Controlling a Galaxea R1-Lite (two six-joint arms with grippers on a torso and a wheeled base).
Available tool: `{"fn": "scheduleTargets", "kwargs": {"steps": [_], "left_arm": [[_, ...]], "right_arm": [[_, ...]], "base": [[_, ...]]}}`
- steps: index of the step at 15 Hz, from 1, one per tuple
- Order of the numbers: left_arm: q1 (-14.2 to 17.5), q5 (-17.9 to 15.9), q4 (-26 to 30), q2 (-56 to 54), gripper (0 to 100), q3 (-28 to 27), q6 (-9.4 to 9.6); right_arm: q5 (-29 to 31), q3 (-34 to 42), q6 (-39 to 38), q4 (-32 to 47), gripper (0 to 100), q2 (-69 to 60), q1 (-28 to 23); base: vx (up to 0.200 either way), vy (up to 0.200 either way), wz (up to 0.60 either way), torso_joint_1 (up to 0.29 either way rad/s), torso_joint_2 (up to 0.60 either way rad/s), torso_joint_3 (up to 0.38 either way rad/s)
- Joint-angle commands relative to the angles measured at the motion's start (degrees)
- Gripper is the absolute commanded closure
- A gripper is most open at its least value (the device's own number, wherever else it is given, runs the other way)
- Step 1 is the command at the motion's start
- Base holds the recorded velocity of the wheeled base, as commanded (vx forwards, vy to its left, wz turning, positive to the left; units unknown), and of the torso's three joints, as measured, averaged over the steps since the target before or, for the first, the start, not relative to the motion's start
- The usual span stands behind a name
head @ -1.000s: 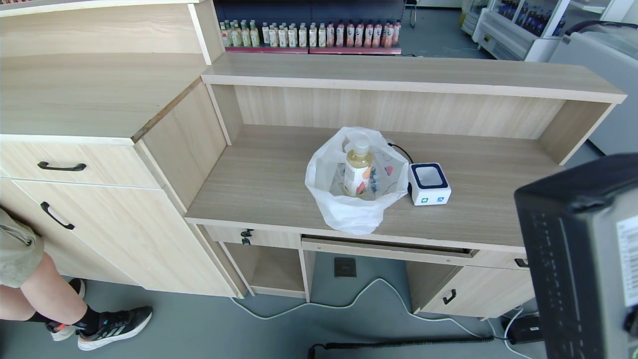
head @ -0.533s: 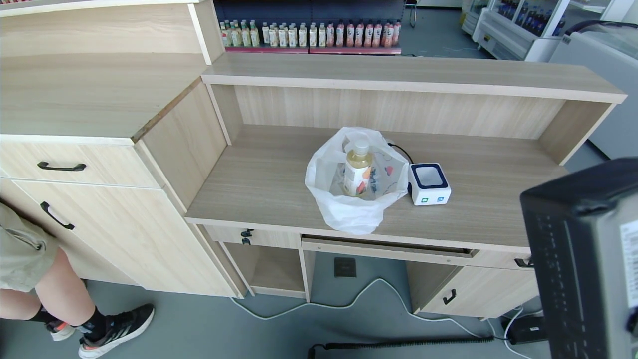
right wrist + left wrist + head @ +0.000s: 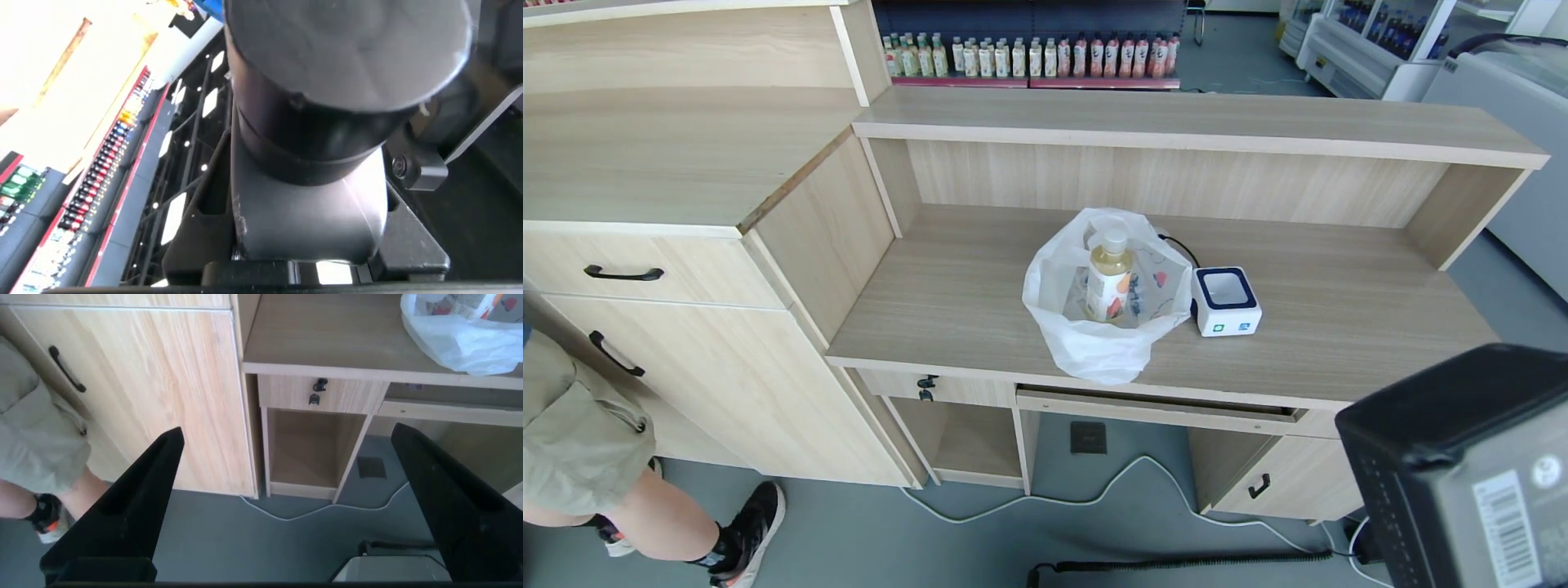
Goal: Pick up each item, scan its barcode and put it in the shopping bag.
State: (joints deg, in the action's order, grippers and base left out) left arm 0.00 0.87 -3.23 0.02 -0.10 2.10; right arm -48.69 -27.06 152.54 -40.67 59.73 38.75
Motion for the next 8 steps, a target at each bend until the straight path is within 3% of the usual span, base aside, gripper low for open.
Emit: {"fn": "scheduleTargets", "kwargs": {"steps": [1,3,6,7,8], "left_arm": [[0.0,0.0,0.0,0.0,0,0.0,0.01],[0.0,0.0,0.0,0.0,0,0.0,0.01],[0.0,0.0,0.0,0.0,0,0.0,0.01],[0.0,0.0,0.0,0.0,0,0.0,0.01],[0.0,0.0,0.0,0.0,0,0.0,0.01]], "right_arm": [[0.0,-0.3,-0.1,0.0,100,-0.4,-0.1],[0.0,-0.3,-0.9,0.2,100,-1.0,-0.3],[1.6,-0.7,-13.9,3.1,100,-3.4,-8.3],[1.8,-0.8,-14.6,3.4,100,-3.5,-8.7],[7.5,-1.1,-22.9,7.1,100,-3.7,-12.7]], "base": [[0.000,0.000,0.00,0.000,0.00,0.000],[0.000,0.000,0.00,0.000,0.00,0.000],[0.000,0.000,0.00,0.000,0.00,0.000],[0.000,0.000,0.00,0.000,0.00,0.000],[0.000,0.000,0.00,0.000,0.00,0.000]]}}
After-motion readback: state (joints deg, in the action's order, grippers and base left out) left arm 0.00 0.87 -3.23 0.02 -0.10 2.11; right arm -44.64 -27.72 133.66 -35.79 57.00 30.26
